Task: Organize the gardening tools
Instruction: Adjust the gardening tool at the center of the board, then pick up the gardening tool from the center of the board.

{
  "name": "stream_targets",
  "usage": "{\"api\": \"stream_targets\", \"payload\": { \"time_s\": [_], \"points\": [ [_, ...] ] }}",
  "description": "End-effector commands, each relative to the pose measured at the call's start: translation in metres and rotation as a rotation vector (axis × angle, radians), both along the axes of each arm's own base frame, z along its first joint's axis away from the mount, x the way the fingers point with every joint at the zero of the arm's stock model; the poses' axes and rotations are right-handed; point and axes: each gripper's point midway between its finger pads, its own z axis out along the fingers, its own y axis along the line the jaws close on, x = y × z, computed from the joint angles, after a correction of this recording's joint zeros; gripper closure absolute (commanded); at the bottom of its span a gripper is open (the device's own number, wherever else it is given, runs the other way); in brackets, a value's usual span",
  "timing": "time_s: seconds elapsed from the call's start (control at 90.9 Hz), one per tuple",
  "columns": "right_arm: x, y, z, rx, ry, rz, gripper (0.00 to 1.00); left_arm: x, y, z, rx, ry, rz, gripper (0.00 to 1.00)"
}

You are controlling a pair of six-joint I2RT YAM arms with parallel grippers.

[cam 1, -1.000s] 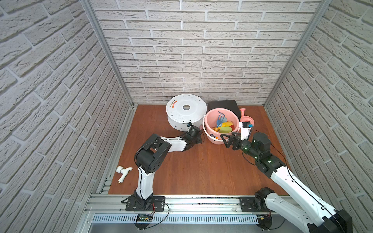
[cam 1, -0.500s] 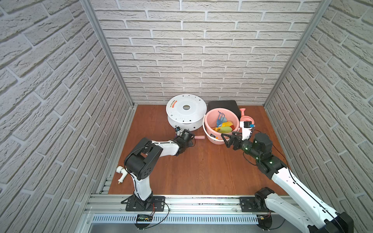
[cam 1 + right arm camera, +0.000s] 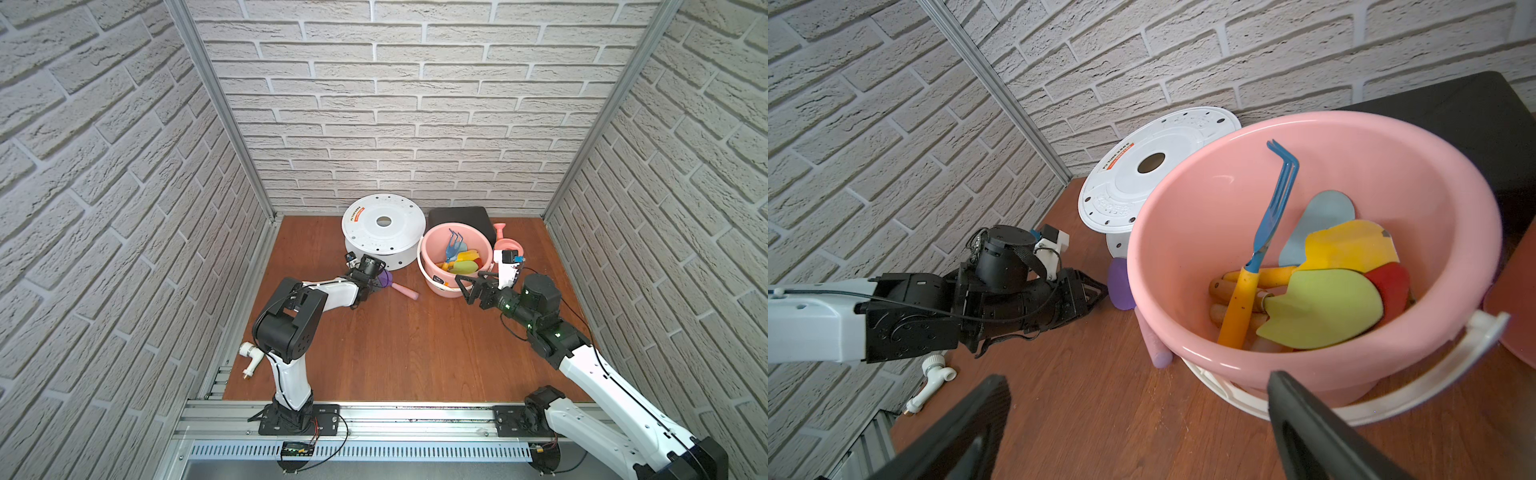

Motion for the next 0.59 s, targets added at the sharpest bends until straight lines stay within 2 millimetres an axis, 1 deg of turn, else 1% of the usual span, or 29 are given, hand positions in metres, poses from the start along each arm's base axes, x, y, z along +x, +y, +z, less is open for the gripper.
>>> {"api": "stream_targets", "payload": {
  "time_s": [0.0, 0.066, 0.154, 0.198, 0.275, 0.319, 0.341, 0.374, 0.462, 0.495, 0.583],
  "points": [
    [0.000, 0.003, 0.007, 0.021, -0.037, 0.008, 0.00, -0.029, -0.021, 0.002, 0.062, 0.061, -0.052, 0.61],
    [0.000, 0.003, 0.006, 0.024, -0.033, 0.010, 0.00, -0.030, -0.030, 0.021, 0.110, 0.005, -0.051, 0.60],
    [0.001, 0.004, 0.005, 0.026, -0.031, 0.012, 0.00, -0.027, -0.048, 0.042, 0.159, -0.074, -0.080, 0.62],
    [0.000, 0.004, 0.006, 0.025, -0.032, 0.012, 0.00, -0.025, -0.057, 0.048, 0.166, -0.088, -0.094, 0.62],
    [0.000, 0.003, 0.006, 0.024, -0.032, 0.010, 0.00, -0.020, -0.068, 0.049, 0.168, -0.068, -0.116, 0.62],
    [-0.001, 0.003, 0.006, 0.025, -0.035, 0.008, 0.00, -0.020, -0.071, 0.046, 0.179, -0.046, -0.127, 0.56],
    [-0.001, 0.003, 0.006, 0.025, -0.035, 0.008, 0.00, -0.020, -0.072, 0.044, 0.187, -0.034, -0.133, 0.49],
    [-0.002, 0.003, 0.008, 0.027, -0.039, 0.010, 0.00, -0.021, -0.073, 0.042, 0.195, -0.024, -0.135, 0.42],
    [-0.003, 0.003, 0.010, 0.033, -0.043, 0.015, 0.00, -0.021, -0.075, 0.035, 0.198, -0.004, -0.123, 0.29],
    [-0.003, 0.004, 0.010, 0.034, -0.042, 0.015, 0.00, -0.020, -0.076, 0.031, 0.189, 0.000, -0.118, 0.25],
    [-0.003, 0.004, 0.010, 0.037, -0.043, 0.019, 0.00, -0.016, -0.083, 0.024, 0.158, -0.001, -0.110, 0.20]
  ]
}}
